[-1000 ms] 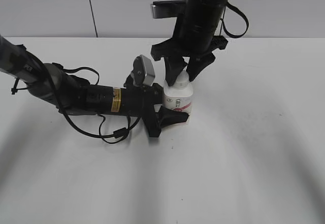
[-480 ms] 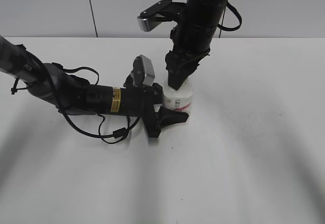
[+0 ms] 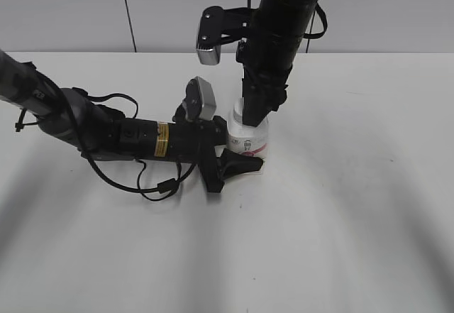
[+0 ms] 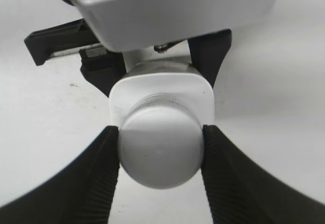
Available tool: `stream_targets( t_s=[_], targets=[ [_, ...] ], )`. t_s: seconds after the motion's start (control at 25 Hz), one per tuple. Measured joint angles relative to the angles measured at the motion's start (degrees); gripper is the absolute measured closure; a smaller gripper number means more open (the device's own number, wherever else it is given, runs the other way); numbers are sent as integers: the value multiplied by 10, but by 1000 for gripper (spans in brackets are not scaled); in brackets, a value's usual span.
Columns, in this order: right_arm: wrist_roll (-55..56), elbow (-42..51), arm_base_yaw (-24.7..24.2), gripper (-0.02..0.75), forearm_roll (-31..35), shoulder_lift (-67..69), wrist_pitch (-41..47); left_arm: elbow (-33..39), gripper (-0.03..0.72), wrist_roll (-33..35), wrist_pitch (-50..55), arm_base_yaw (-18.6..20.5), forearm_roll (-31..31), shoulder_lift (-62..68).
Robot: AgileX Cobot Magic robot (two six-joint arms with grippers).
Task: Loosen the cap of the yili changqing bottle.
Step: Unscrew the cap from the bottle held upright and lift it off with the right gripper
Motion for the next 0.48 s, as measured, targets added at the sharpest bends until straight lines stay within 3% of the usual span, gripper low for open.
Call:
stream_targets(
  t_s=[0.48],
  targets=[
    [-149,0,0,342,-2,0,2,0,281,0,-11,0,6,1]
  ],
)
